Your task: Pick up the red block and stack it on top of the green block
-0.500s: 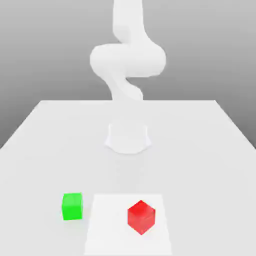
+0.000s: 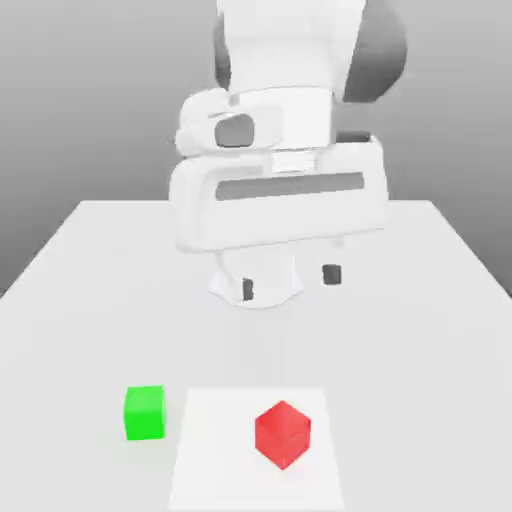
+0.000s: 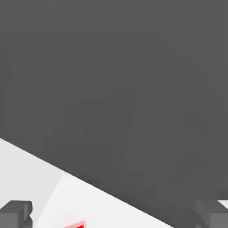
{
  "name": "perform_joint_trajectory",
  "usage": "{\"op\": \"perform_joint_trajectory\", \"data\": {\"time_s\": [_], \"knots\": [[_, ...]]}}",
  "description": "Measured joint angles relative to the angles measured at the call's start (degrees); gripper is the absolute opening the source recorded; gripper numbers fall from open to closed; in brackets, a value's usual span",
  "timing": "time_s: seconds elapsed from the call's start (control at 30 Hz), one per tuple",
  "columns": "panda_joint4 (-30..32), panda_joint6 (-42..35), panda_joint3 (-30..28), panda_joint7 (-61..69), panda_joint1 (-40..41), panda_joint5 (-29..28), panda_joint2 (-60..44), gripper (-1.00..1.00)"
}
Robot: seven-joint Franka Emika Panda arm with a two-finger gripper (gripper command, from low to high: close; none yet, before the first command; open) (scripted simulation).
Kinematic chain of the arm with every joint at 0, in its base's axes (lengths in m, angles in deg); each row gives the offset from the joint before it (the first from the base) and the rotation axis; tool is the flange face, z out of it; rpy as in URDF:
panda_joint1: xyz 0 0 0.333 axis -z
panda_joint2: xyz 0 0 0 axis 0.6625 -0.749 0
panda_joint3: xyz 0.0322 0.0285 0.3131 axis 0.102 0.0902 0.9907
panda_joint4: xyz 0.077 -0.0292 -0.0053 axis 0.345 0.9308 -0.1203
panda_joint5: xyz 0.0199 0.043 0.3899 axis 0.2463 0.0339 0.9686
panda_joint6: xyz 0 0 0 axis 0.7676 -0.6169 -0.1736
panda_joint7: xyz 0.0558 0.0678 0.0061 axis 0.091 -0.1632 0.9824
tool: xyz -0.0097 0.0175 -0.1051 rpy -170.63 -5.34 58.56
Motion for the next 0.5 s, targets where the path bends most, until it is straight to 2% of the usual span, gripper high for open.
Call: {"op": "perform_joint_trajectory", "data": {"time_s": [0.2,0.37,0.4,0.5], "knots": [[5.1,6.7,0.4,9.7,-0.9,0.1,-12.4,0.0],[4.4,15.0,2.5,12.8,0.6,2.7,-22.8,0.0],[4.1,16.7,3.1,13.1,1.1,3.1,-24.8,-1.0],[4.1,16.6,3.1,13.1,1.1,3.1,-24.7,-1.0]]}}
